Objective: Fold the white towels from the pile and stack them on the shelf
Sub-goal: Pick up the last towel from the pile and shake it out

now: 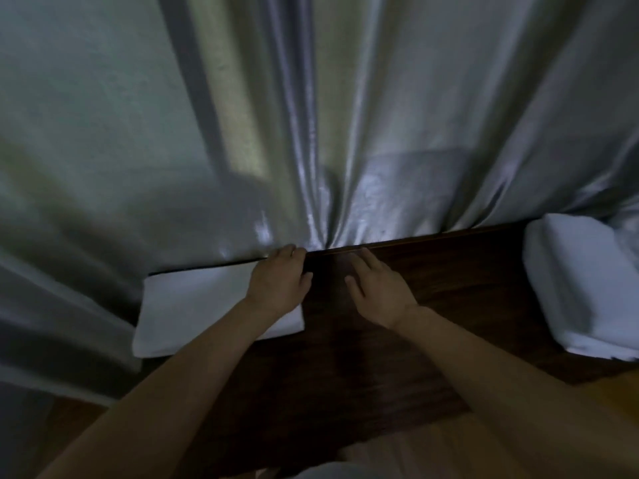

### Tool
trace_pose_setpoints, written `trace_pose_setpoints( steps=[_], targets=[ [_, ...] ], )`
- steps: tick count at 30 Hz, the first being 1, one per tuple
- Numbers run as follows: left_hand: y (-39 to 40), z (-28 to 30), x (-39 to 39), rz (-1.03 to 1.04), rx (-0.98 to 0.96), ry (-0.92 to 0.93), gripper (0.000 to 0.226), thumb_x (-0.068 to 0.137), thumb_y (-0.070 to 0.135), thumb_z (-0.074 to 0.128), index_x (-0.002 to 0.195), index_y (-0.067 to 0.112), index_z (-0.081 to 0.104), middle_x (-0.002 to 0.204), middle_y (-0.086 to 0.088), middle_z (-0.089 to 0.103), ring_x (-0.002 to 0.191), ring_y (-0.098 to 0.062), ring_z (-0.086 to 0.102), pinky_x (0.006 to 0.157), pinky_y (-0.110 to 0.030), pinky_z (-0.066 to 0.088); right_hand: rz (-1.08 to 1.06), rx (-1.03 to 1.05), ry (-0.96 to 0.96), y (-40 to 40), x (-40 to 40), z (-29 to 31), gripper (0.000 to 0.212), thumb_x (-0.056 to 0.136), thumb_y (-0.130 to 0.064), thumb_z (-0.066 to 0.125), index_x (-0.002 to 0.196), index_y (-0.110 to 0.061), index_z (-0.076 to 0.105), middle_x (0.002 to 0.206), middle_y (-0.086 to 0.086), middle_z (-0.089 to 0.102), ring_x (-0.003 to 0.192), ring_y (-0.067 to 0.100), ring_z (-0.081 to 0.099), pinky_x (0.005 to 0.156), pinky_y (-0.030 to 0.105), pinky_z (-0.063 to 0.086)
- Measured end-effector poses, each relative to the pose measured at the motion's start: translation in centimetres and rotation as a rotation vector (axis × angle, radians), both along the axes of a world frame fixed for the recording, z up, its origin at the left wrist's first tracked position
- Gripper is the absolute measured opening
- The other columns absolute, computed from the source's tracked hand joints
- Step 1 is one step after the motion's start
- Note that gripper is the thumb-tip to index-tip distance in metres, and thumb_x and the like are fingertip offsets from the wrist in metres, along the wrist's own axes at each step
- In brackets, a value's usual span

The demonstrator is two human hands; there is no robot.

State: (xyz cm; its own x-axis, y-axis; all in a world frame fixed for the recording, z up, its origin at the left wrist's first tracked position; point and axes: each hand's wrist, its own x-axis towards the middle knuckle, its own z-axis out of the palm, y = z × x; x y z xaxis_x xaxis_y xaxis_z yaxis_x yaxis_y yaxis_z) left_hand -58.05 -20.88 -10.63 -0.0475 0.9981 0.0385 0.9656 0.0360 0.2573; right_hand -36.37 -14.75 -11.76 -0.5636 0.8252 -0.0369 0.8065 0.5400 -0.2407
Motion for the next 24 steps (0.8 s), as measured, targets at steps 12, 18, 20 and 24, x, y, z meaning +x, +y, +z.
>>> trace_pose_setpoints(
  steps=[12, 18, 20, 24],
  targets=[
    [4.8, 5.0, 26.2, -0.178, 0.175, -0.126, 0.035, 0.098, 0.038, 0.05, 0.126, 0.018, 0.056, 0.118, -0.003, 0.06, 0.105, -0.025, 0.059, 0.08, -0.042, 0.054, -0.128, 0.233, 0.087, 1.4, 22.6, 8.3, 0.045, 0.097, -0.038, 0.051, 0.135, -0.014, 0.052, 0.129, 0.014, 0.056, 0.108, 0.039, 0.058, 0.083, 0.05, 0.054],
    [5.7, 6.4, 34.7, -0.231, 0.19, -0.232, 0.047, 0.098, 0.039, 0.053, 0.139, 0.016, 0.051, 0.134, -0.005, 0.057, 0.12, -0.025, 0.056, 0.091, -0.046, 0.053, -0.207, 0.263, 0.089, 1.1, 30.5, 9.3, 0.047, 0.096, -0.036, 0.053, 0.134, -0.008, 0.055, 0.131, 0.019, 0.056, 0.106, 0.042, 0.059, 0.083, 0.051, 0.053],
    [6.0, 6.7, 36.7, -0.263, 0.187, -0.24, 0.049, 0.098, 0.04, 0.053, 0.141, 0.016, 0.05, 0.137, -0.005, 0.056, 0.124, -0.025, 0.055, 0.094, -0.046, 0.052, -0.257, 0.256, 0.096, 1.2, 32.4, 9.2, 0.046, 0.098, -0.035, 0.053, 0.134, -0.007, 0.056, 0.132, 0.021, 0.055, 0.108, 0.043, 0.058, 0.085, 0.051, 0.052],
    [7.8, 6.3, 39.5, -0.34, 0.164, -0.238, 0.047, 0.098, 0.039, 0.054, 0.14, 0.017, 0.051, 0.138, -0.004, 0.056, 0.124, -0.024, 0.055, 0.095, -0.044, 0.052, -0.326, 0.244, 0.094, 2.1, 35.0, 8.8, 0.042, 0.097, -0.036, 0.053, 0.128, -0.008, 0.057, 0.131, 0.018, 0.056, 0.106, 0.041, 0.058, 0.083, 0.049, 0.052]
  ],
)
